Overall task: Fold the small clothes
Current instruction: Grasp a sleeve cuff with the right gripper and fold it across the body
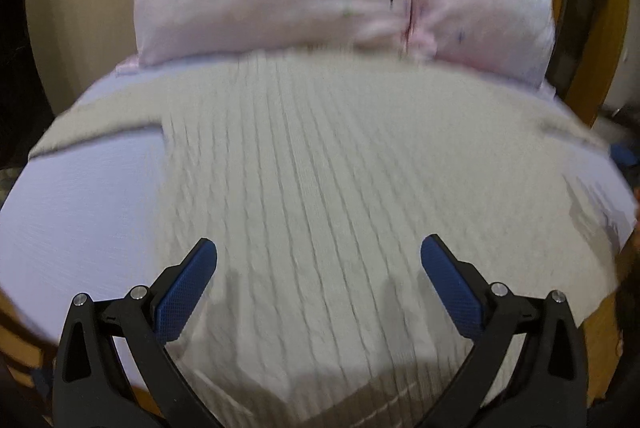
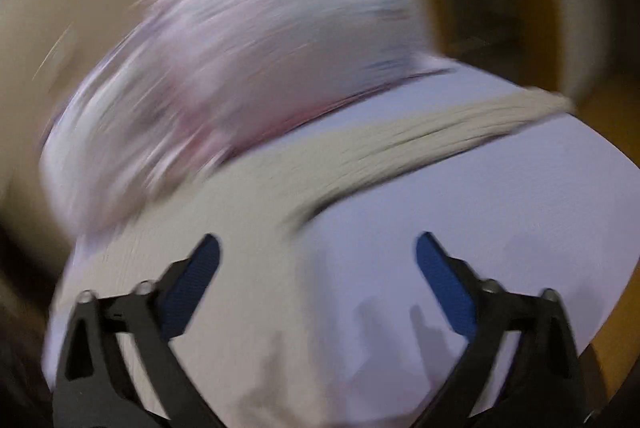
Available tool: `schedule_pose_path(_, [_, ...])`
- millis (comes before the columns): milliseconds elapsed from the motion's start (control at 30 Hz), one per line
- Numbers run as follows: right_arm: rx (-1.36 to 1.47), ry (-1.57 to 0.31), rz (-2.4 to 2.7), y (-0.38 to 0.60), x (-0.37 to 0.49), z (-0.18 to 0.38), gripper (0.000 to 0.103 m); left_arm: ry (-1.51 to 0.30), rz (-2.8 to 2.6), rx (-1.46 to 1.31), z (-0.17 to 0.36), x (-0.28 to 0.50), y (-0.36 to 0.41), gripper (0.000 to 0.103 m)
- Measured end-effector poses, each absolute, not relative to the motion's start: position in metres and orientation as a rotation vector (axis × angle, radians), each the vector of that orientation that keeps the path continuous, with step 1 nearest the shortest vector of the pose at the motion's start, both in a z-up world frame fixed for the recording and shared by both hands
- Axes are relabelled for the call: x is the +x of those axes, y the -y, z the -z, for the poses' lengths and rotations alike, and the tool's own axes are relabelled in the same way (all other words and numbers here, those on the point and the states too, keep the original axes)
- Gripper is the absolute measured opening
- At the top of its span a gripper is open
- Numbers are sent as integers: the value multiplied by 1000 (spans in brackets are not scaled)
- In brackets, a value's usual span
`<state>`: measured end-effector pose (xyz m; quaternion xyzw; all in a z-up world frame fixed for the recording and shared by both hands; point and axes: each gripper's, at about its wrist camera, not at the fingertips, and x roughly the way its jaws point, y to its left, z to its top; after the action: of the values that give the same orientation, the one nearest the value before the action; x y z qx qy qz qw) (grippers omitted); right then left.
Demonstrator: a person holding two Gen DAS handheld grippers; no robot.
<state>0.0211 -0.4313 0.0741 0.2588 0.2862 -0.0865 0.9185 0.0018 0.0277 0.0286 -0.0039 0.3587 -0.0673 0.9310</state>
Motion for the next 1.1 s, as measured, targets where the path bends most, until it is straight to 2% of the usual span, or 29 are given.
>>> schedule_pose_path(67, [649,-620,279,491,43,-64,51,-651,160,-41,-40,8,-41,102])
schedule_pose_path(133, [778,-656,370,546,65,-48,43,-600,175,-73,-48,17,-56,102])
schedule_pose_path(300, [983,-687,492,620,99,-18,39,-585,112,-114,-56,41,-90,102])
schedule_pose_path(333, [1005,-670,501,628,102,-15,33,-585,103,-123,-57,43,-95,102])
schedule_pose_path(400, [1036,-639,514,639,107,-11,28,-581,74,-171,-58,46,-115,102])
schedule_pose_path(467, [1084,-613,512,648,113,-4,8,-573,46,-236,-59,53,-139,102])
schedule_pose_path(567, [1063,-582,514,649,119,-7,6,-545,-6,-314,-57,46,-175,102])
schedule_pose_path(667, [754,-500,511,606,123,-62,6,-520,-89,-367,-58,48,-210,102])
schedule_pose_path(800, [432,-409,229,484,138,-142,5,-504,-190,-446,-59,54,-254,102])
schedule_pose_path(900, [254,-395,-20,373,151,-173,5,-521,-234,-573,-52,60,-286,102])
schedule_pose_path(1000, [124,-470,-286,255,172,-164,6,-539,-247,-668,-45,66,-306,102])
schedule_pose_path(1100, [42,-690,-525,159,182,-121,19,-563,-265,-738,-41,78,-321,102])
